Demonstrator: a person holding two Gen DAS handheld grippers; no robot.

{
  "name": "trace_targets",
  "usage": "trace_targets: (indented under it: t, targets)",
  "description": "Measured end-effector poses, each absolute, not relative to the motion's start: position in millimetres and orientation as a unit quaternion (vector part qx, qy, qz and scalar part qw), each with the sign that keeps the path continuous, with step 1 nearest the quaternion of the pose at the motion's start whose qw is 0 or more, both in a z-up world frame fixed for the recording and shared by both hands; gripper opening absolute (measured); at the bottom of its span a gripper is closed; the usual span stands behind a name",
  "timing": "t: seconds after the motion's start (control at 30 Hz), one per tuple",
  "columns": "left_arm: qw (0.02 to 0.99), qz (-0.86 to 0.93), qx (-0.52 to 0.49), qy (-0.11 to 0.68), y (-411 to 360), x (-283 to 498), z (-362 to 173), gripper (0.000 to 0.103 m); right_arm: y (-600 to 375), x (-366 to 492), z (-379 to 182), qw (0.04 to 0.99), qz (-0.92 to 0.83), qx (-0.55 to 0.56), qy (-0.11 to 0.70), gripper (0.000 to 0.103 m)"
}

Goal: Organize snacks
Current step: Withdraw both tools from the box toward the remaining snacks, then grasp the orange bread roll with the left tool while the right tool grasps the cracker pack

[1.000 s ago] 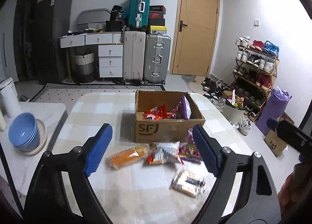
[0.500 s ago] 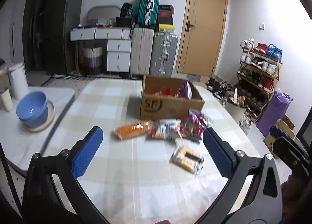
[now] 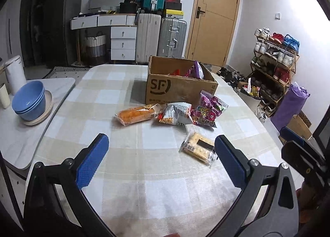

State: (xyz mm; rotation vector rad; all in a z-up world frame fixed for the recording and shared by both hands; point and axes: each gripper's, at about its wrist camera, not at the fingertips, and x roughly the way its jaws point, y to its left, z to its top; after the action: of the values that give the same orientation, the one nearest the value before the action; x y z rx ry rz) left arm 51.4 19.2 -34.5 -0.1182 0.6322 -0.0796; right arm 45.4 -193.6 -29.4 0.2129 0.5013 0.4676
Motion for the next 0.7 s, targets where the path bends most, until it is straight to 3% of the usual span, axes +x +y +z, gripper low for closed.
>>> trace_targets:
  t: [0.4, 0.7]
  targets:
    - [0.937, -0.035, -0.073, 0.339, 24, 81, -67, 0.102, -173, 82, -71, 0.918, 0.227, 0.067, 0.319, 0.102]
    - [0.914, -0.040, -0.086, 0.394, 25, 118, -120, 0.102, -156, 133, -116, 0.891, 0.219, 0.025, 0.396, 0.102]
